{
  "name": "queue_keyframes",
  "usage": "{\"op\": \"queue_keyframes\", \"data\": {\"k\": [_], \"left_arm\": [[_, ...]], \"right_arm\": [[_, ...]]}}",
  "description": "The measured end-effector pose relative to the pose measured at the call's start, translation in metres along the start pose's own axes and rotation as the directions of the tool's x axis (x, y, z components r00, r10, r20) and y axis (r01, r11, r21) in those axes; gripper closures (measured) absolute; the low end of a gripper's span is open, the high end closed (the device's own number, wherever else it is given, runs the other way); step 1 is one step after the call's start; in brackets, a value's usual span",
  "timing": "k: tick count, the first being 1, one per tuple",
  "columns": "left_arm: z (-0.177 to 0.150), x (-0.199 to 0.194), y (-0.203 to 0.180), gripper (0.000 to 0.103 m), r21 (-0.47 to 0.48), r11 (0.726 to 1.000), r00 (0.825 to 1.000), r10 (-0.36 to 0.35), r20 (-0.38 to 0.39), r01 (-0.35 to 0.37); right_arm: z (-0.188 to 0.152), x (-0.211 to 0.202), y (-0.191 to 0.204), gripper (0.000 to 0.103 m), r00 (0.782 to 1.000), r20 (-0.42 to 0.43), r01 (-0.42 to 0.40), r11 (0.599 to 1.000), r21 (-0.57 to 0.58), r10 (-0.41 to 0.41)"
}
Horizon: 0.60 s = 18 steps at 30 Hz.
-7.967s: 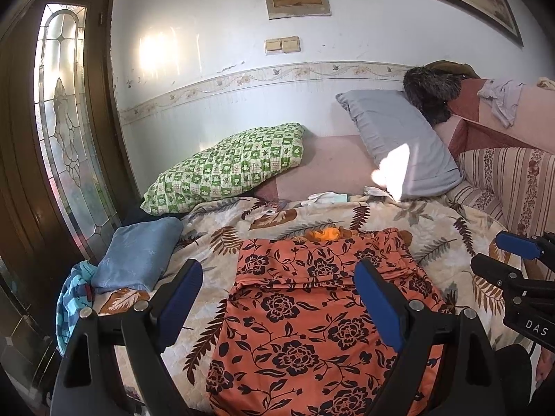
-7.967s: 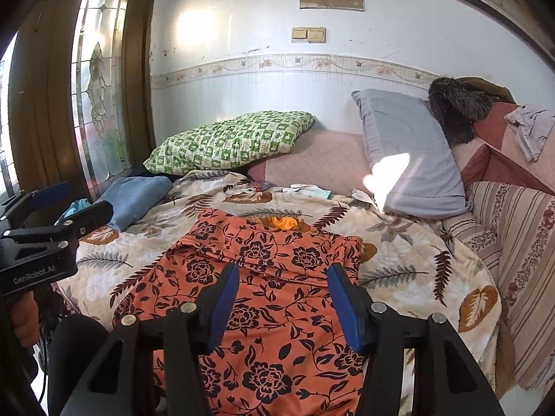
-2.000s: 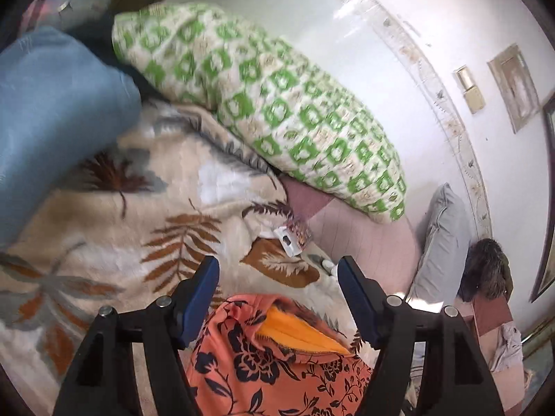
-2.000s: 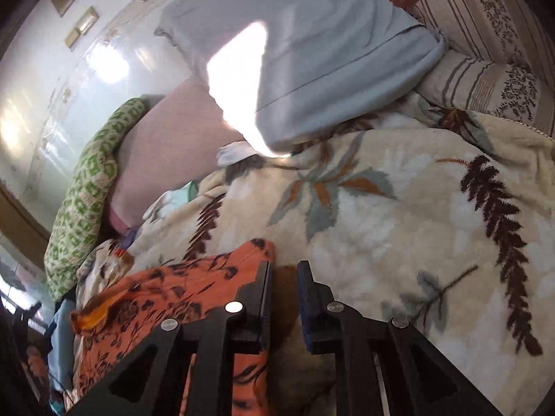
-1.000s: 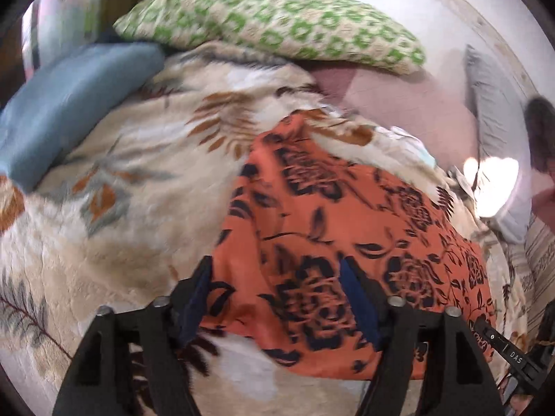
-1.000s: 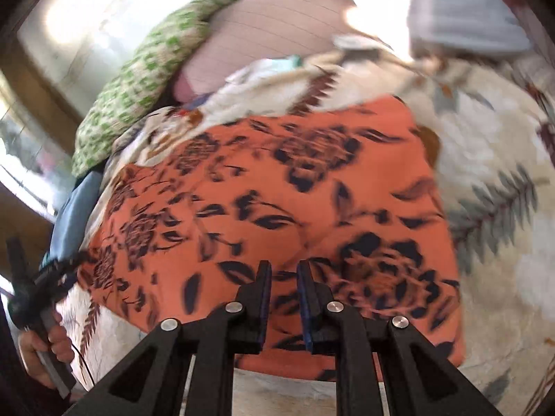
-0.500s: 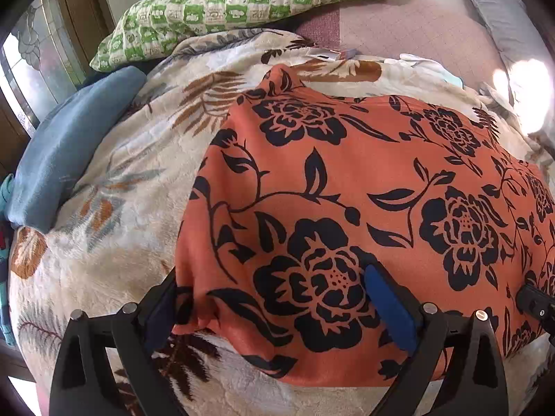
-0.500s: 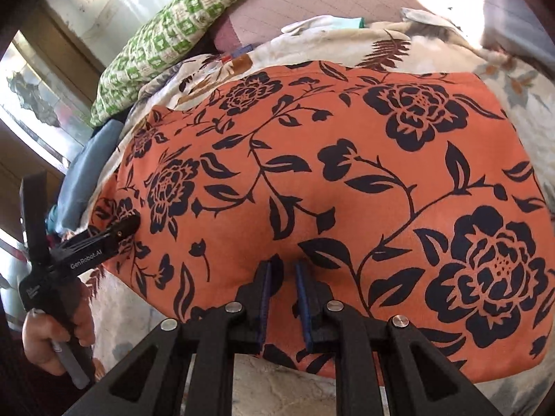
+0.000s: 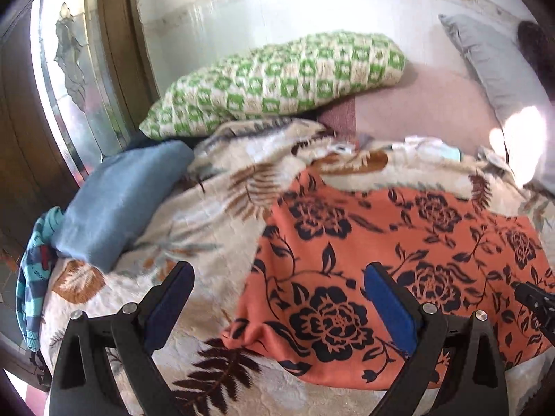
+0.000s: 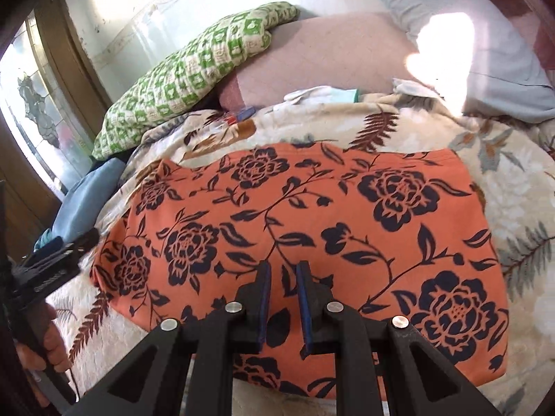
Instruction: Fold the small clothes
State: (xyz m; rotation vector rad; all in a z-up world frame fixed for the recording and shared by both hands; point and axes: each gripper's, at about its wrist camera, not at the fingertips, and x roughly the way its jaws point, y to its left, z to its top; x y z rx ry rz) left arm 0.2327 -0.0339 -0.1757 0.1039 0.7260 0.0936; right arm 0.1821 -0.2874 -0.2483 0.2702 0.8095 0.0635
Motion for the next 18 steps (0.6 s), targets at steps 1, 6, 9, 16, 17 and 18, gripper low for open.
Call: {"op": "queue_keyframes", "data": {"k": [1,6,9,16,17,18], "left_arm": [[0.001,-0.003,0.002,0.004,-0.004,1.000,1.000,-0.004,0.010,0.004],[0.006,-0.006,0.007,0.004,-0.027,0.999,0.999,-0.038,0.012,0.038],[0.006,-0.007,0.004,0.004,-0.034,0.998,0.998,-0.057,0.011,0.058],[0.004,-0.004,-0.016,0.004,-0.022,0.993,0.994,-0.112,-0.010,0.112],[0.004,-0.003,-0.019,0.004,-0.018,0.993,0.993,-0.117,-0.011,0.116],[0.003,-0.002,-0.022,0.004,-0.015,0.993,0.993,-0.120,-0.013,0.120]], "right_arm": [[0.002,0.001,0.001,0.085,1.000,0.003,0.008,1.000,0.003,-0.008],[0.006,0.007,-0.003,0.085,0.999,0.005,0.032,0.999,0.032,-0.032],[0.007,0.013,-0.002,0.085,0.999,0.002,0.043,0.998,0.036,-0.043],[0.005,0.028,-0.006,0.085,0.998,-0.027,0.060,0.997,0.046,-0.059],[0.005,0.029,-0.007,0.085,0.998,-0.031,0.060,0.997,0.047,-0.059],[0.005,0.031,-0.008,0.085,0.998,-0.037,0.062,0.997,0.047,-0.060]]}}
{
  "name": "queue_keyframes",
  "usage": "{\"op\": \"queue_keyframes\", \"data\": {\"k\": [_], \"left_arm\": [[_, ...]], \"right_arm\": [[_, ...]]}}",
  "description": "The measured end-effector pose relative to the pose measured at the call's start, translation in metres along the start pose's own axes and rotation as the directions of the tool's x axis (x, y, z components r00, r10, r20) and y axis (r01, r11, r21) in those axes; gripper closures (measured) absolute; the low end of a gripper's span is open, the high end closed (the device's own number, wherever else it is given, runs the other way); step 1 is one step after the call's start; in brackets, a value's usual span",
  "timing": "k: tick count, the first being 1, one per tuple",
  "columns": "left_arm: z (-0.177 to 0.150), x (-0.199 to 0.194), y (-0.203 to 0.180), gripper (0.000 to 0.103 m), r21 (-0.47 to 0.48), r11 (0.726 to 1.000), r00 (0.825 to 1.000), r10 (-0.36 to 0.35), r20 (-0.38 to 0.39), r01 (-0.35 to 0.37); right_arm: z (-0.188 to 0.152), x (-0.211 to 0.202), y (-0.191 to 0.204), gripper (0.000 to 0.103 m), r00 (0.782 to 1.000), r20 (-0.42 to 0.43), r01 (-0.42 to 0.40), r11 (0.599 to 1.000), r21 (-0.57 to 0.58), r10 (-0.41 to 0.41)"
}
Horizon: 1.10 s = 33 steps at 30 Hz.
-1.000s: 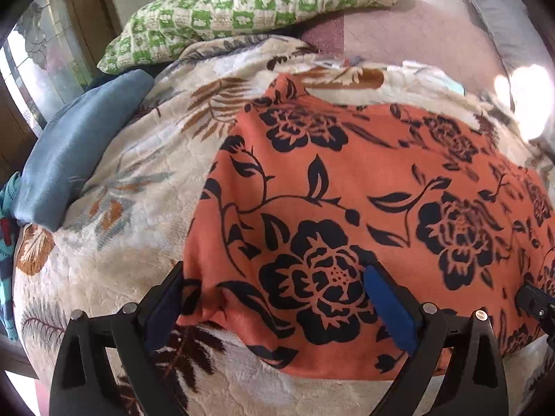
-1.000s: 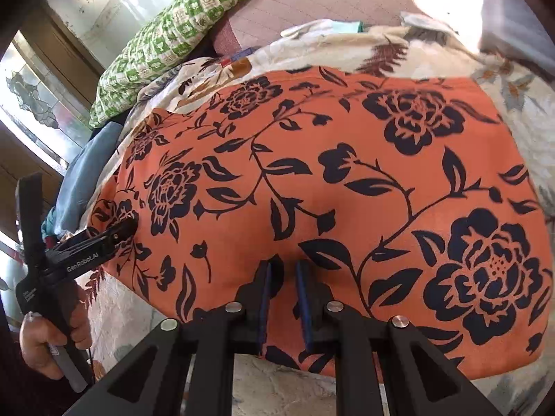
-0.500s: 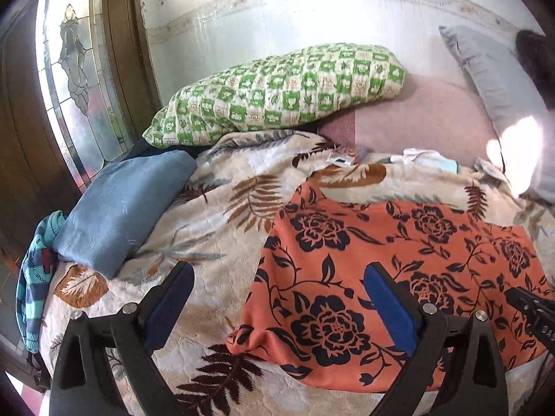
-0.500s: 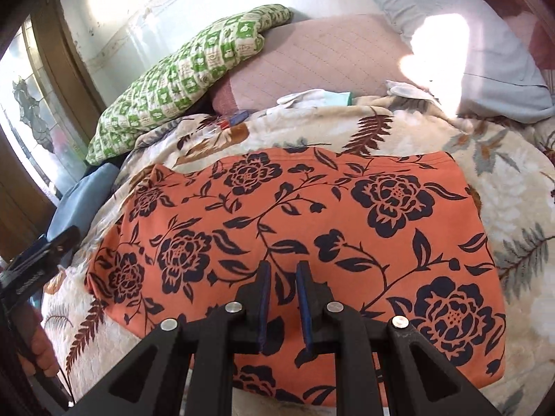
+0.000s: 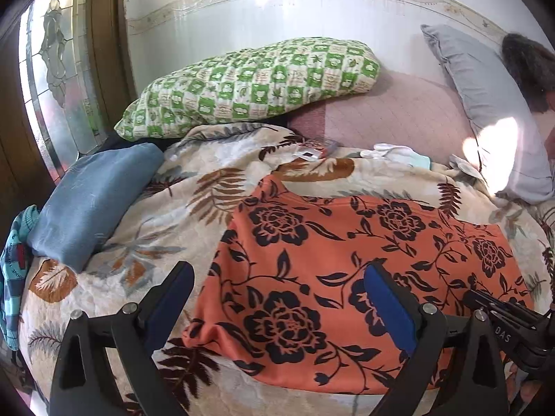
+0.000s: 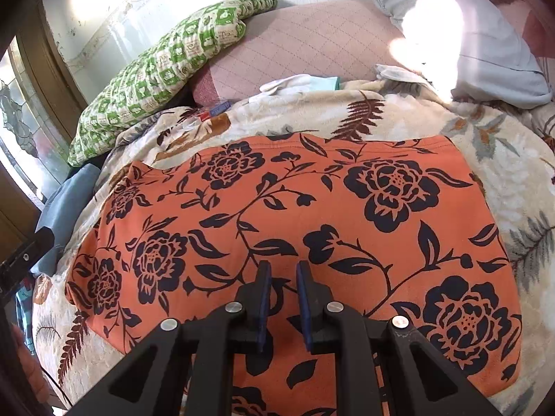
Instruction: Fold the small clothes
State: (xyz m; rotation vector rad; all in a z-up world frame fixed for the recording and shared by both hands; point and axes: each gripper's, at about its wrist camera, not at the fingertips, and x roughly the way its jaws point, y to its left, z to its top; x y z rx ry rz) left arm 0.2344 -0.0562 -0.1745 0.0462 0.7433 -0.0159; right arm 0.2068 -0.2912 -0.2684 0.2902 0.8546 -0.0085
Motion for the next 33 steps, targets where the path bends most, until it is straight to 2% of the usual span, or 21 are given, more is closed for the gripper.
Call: {"op": "queue_keyframes", "data": {"k": [7,12,21,33], "left_arm": [[-0.002,0.005,-0.010,0.004,0.015,1.000,1.000,-0.009,-0.011,0.009],[-0.003,0.004,-0.013,0.004,0.024,1.000,1.000,-0.013,-0.009,0.013],[-0.004,0.002,-0.021,0.004,0.046,0.998,0.999,-0.033,-0.014,0.034],[-0.006,0.004,-0.029,0.004,0.066,0.997,0.999,-0.043,-0.022,0.044]], "right_arm": [[-0.001,0.016,-0.008,0.085,0.998,-0.056,0.021,1.000,0.017,-0.020],[-0.002,0.018,-0.008,0.085,0.998,-0.064,0.029,1.000,0.004,-0.028],[0.001,0.005,-0.005,0.085,1.000,0.002,0.018,1.000,0.004,-0.018],[0.006,-0.004,-0.008,0.085,0.999,0.041,0.031,0.999,0.014,-0.032]]}}
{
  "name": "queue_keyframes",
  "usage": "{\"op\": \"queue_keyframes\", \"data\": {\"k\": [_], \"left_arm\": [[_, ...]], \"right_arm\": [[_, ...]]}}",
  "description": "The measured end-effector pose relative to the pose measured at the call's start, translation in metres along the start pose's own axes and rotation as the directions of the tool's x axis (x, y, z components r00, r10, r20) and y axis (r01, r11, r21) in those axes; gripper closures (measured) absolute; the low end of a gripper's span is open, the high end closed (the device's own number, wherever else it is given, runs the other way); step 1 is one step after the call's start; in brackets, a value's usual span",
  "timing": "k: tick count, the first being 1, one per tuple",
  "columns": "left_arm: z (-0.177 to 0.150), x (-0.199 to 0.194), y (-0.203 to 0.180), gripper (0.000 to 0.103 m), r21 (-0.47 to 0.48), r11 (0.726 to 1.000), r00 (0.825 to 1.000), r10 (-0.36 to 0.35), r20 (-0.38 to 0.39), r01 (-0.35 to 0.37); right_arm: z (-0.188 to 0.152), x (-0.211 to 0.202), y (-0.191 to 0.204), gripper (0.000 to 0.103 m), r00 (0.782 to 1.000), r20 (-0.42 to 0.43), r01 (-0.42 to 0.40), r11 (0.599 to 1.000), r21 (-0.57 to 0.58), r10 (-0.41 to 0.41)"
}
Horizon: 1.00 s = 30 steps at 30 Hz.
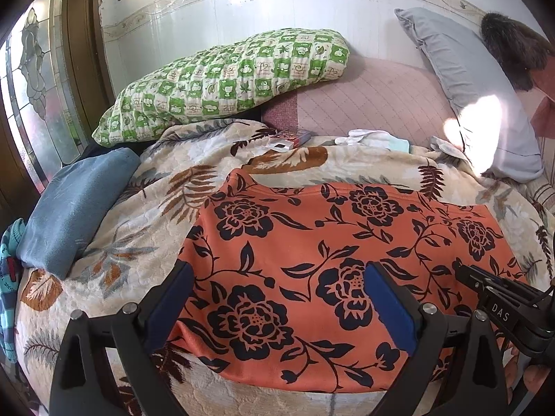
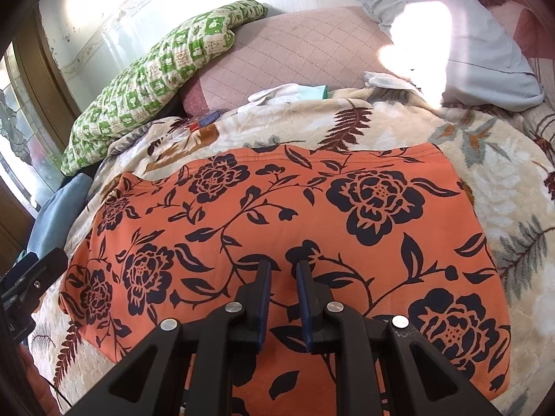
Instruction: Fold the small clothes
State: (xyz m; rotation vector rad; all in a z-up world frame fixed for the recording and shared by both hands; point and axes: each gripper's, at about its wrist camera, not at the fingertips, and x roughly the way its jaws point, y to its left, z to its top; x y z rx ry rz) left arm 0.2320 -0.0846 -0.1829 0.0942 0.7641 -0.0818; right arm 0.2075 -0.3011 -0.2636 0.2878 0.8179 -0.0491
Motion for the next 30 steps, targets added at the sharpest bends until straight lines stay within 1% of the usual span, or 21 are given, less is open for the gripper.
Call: {"op": "queue_keyframes", "data": {"k": [7,13,15,17,19,20,25,30], "left_arm": [[-0.001,0.002,-0.002,0.004,0.008,1.000,1.000,-0.011,-0.005,0.011],[-0.001,0.001,-0.004,0.004,0.013,1.000,1.000,-0.019,0.001,0.019],[-0.001,0.001,-0.004,0.004,0.014,1.000,1.000,-0.021,0.003,0.021],[-0.002,0.001,-0.005,0.004,0.016,1.000,1.000,-0.022,0.005,0.022],[-0.002,0.001,-0.005,0.004,0.018,1.000,1.000,-0.025,0.007,0.025],[-0.001,0.000,-0.005,0.004,0.018,1.000,1.000,-0.025,0.010,0.025],[0.002,-0.005,0.002,0.004,0.000,1.000,0.999,-0.021,0.034,0.021],[0.005,-0.009,0.013,0.004,-0.022,1.000,0.999,-0.007,0.049,0.008]], "right_arm": [[0.001,0.000,-0.004,0.085,1.000,0.004,0.011,1.000,0.006,-0.011],[0.000,0.005,-0.008,0.085,1.000,-0.015,0.023,1.000,0.012,-0.023],[0.000,0.009,-0.009,0.085,0.999,-0.031,0.032,0.999,0.011,-0.032],[-0.002,0.017,-0.011,0.085,0.996,-0.070,0.050,0.999,0.012,-0.049],[-0.005,0.024,-0.015,0.085,0.994,-0.100,0.052,0.998,0.020,-0.050],[-0.005,0.024,-0.016,0.085,0.994,-0.102,0.048,0.999,0.022,-0.046],[-0.004,0.017,-0.016,0.085,0.997,-0.074,0.029,0.999,0.023,-0.027],[0.001,0.002,-0.005,0.085,1.000,-0.003,-0.011,1.000,-0.014,0.011]]}}
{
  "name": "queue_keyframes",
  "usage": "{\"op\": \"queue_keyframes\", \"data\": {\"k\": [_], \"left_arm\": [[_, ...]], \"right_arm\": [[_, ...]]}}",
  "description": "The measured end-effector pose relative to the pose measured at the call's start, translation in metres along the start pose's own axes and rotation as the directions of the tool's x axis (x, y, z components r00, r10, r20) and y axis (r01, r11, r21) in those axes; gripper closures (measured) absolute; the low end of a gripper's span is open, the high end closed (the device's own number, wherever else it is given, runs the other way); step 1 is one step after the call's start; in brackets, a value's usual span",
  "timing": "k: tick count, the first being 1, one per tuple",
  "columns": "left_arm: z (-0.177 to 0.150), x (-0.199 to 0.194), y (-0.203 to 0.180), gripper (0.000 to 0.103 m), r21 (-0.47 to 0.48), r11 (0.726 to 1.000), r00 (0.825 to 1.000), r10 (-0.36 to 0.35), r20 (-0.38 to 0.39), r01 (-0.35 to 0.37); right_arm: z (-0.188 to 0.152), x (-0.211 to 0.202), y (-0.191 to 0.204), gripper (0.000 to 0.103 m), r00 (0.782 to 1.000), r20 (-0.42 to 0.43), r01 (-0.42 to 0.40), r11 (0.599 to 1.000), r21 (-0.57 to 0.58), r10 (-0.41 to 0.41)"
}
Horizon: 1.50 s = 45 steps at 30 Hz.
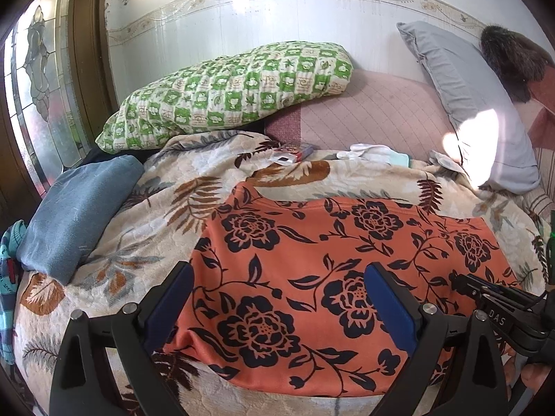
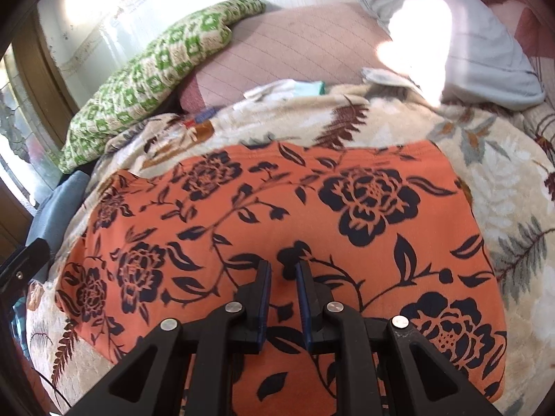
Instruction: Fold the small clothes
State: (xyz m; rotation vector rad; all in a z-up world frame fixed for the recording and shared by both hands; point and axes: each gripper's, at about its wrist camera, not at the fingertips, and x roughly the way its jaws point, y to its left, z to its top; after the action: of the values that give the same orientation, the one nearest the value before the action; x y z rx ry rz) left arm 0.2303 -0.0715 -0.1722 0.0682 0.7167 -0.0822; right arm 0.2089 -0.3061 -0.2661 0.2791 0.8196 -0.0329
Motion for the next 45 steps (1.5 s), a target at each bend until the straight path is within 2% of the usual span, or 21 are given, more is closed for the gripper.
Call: {"op": "queue_keyframes", "data": {"k": [4,14,29,31,34,37,40,45], "left_arm": [[0.001,-0.003,0.007,0.004,-0.010,1.000,1.000,0.005,0.005,-0.005],[0.005,-0.017,0.021,0.004,-0.023,0.999,0.999,0.030,0.033,-0.029],[0.004,-0.022,0.028,0.004,-0.019,0.998,0.997,0.058,0.042,-0.057],[0.002,-0.014,0.032,0.004,-0.019,0.998,0.999,0.052,0.009,-0.052],[-0.005,0.013,0.058,0.004,-0.100,0.993,0.990,0.044,-0.134,-0.057],[-0.015,0.030,0.103,0.004,-0.252,0.961,0.971,0.049,-0.235,-0.109],[-0.027,0.029,0.143,0.004,-0.371,0.915,0.959,0.052,-0.279,-0.157],[-0.051,0.025,0.177,0.004,-0.538,0.829,0.945,-0.037,-0.326,-0.153]], "right_arm": [[0.001,-0.007,0.015,0.085,0.999,0.036,-0.025,0.998,-0.054,0.027],[-0.007,-0.013,0.046,0.085,0.996,0.050,-0.068,0.985,-0.158,0.077],[-0.018,-0.011,0.067,0.085,0.994,0.023,-0.099,0.968,-0.229,0.107],[-0.021,-0.004,0.070,0.085,0.995,-0.017,-0.103,0.966,-0.239,0.102],[-0.032,0.020,0.074,0.085,0.989,-0.140,-0.087,0.960,-0.266,0.051],[-0.035,0.016,0.076,0.085,0.990,-0.137,-0.082,0.952,-0.295,0.043],[-0.032,-0.005,0.071,0.085,0.990,-0.096,-0.124,0.956,-0.266,0.102],[-0.031,-0.045,0.061,0.085,0.986,-0.003,-0.164,0.953,-0.253,0.168]]}}
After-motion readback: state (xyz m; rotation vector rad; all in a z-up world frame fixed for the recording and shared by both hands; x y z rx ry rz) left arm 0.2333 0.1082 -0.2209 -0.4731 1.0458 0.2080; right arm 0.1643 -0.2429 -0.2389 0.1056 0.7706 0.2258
